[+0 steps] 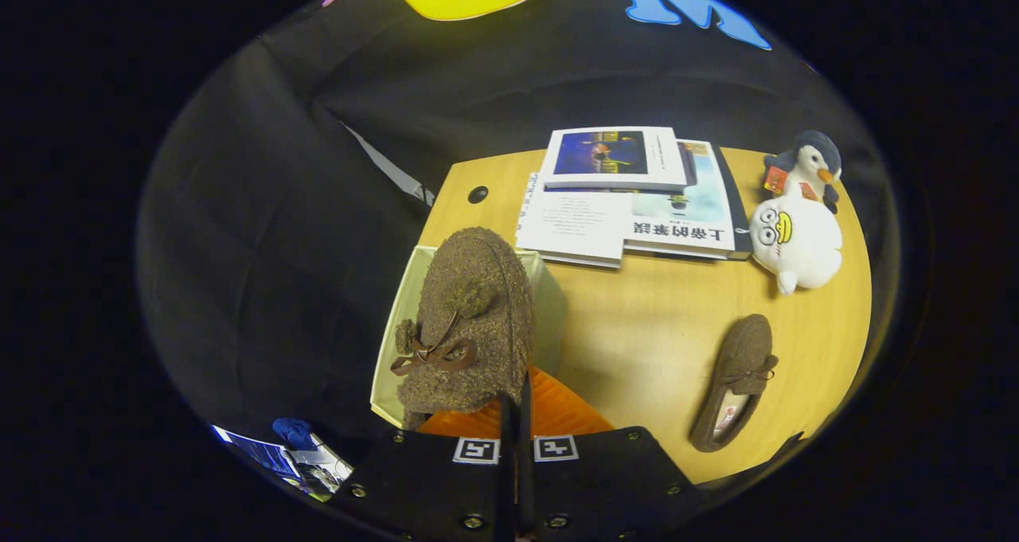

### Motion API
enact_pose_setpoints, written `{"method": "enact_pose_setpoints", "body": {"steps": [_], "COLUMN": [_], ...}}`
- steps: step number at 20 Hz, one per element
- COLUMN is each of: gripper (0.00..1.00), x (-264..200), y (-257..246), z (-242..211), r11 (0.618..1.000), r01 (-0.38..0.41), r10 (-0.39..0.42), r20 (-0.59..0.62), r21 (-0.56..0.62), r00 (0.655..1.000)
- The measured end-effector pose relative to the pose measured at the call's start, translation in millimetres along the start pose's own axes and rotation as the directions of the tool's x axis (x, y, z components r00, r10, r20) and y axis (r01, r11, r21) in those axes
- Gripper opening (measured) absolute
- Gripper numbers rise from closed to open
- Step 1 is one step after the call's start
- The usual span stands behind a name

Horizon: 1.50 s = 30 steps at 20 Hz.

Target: Open the storage box then place both shoes into the box .Put the left shoe in first, then the right shoe, with the right side of both shoes facing outward in a uniform manner.

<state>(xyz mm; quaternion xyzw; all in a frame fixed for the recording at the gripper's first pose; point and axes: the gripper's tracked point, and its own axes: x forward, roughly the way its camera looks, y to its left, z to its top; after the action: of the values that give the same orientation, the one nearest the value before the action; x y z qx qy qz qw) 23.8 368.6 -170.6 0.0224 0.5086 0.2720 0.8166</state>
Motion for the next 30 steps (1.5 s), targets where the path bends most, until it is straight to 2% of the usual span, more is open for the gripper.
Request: {"method": "enact_pose_setpoints", "body": {"steps": [6, 18, 22, 24, 26, 29, 30], "gripper": [0.02, 0.02, 0.02, 0.14, 0.49, 1.0, 0.99], "x": [49, 148, 167, 178, 175, 152, 140], "y": [44, 56, 64, 71, 74, 64, 62], "z": [2, -29, -32, -34, -42, -34, -30], "r11": [0.999, 0.993, 0.993, 0.997, 0.998, 0.998, 0.998], "r01": [-0.025, 0.112, 0.115, 0.074, 0.044, 0.038, 0.027], "r10": [0.028, -0.102, -0.108, -0.068, -0.037, -0.044, -0.036], "r20": [-0.067, -0.178, -0.17, -0.159, -0.192, -0.16, -0.143], "r21": [0.042, 0.045, 0.027, 0.032, 0.036, -0.042, -0.064], "r00": [0.997, 0.979, 0.979, 0.985, 0.981, 0.986, 0.989]}}
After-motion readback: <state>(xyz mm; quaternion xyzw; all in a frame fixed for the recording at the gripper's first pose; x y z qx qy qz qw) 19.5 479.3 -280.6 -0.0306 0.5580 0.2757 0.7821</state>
